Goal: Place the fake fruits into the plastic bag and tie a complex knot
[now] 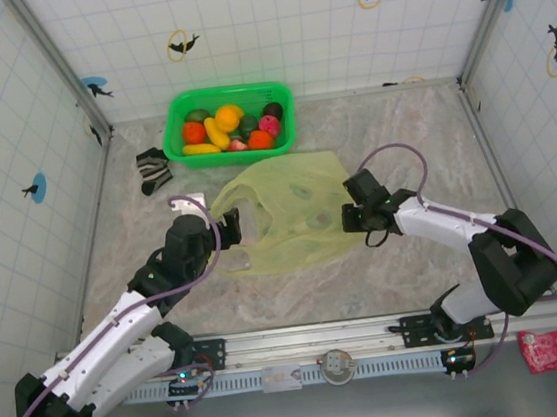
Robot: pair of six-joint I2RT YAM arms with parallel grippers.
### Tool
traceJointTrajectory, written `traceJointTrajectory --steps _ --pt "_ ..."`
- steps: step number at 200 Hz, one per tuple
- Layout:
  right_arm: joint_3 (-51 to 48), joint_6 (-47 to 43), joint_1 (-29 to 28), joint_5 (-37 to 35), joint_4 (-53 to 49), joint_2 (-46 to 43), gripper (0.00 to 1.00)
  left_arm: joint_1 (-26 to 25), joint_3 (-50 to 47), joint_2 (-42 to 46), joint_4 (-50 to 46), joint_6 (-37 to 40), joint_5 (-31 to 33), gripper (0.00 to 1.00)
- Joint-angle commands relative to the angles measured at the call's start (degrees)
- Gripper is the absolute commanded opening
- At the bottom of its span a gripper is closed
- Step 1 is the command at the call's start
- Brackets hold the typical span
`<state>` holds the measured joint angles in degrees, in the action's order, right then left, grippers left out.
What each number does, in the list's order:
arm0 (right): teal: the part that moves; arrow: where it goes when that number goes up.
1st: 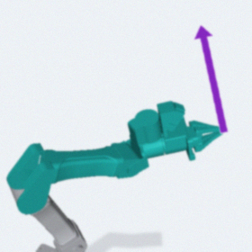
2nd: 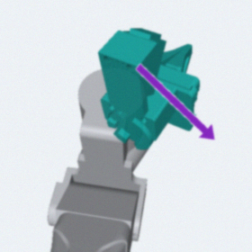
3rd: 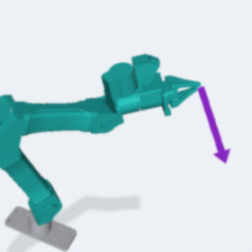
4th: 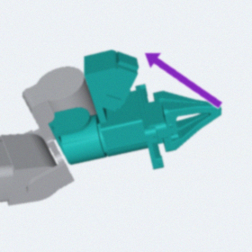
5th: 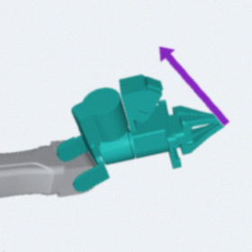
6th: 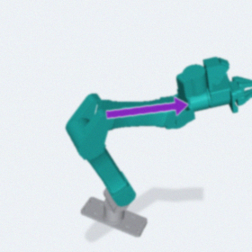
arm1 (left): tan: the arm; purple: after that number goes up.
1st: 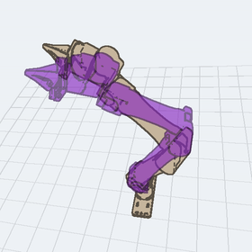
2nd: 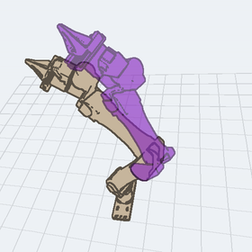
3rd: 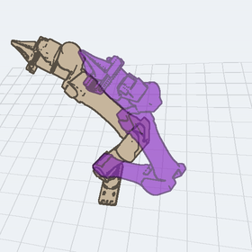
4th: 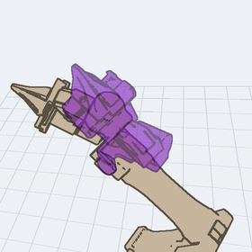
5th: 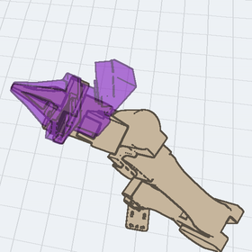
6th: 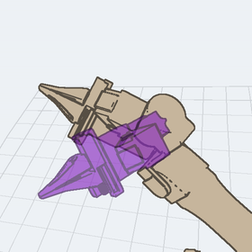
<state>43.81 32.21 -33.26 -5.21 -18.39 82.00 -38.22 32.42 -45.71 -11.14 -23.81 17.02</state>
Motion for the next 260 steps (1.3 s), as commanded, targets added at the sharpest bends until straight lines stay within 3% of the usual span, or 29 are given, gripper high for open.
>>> traceJointTrajectory --steps 1,58,72,82,89,106,136,163,215,240,260 --pt "2.9 -5.4 3.5 -5.7 -3.1 0.6 0.13 0.0 -0.8 0.9 0.4 1.7 -0.2 0.94" --pt "9.4 -16.1 11.3 -18.1 -4.5 5.9 0.2 0.0 -2.1 0.3 3.0 2.5 -3.4 0.89" --pt "12.5 -16.2 12.6 -18.3 -5.4 7.9 0.34 0.0 -2.1 0.0 2.9 2.5 -3.9 0.89" --pt "14.7 -16.2 12.0 -18.4 -6.3 8.2 0.55 0.0 -2.1 -0.2 2.9 2.5 -4.2 0.89" --pt "15.4 -16.5 10.8 -18.9 -6.0 7.6 0.64 0.0 -2.2 -0.2 2.9 2.5 -4.2 0.89" --pt "16.3 -18.7 6.8 -20.8 -3.9 5.5 0.72 0.0 -2.3 -0.2 2.9 2.4 -3.8 0.89" --pt "15.0 -23.3 -0.7 -16.4 2.1 4.4 0.74 0.1 -2.3 -0.2 2.9 2.1 -2.4 0.89" --pt "17.5 -27.0 -6.3 -14.4 4.1 9.3 0.79 0.1 -2.3 -0.4 3.0 2.1 -2.2 0.89" --pt "31.5 -30.1 -11.0 -20.9 -1.9 24.8 0.81 0.3 -2.3 -0.4 3.0 2.6 -2.4 0.89" --pt "35.1 -31.8 -10.9 -22.2 -4.0 29.1 0.74 0.4 -2.4 -0.2 3.0 2.7 -2.0 0.89" --pt "35.6 -32.0 -10.9 -19.5 -4.4 30.1 0.54 0.4 -2.9 -0.2 3.2 2.8 -1.7 0.89"
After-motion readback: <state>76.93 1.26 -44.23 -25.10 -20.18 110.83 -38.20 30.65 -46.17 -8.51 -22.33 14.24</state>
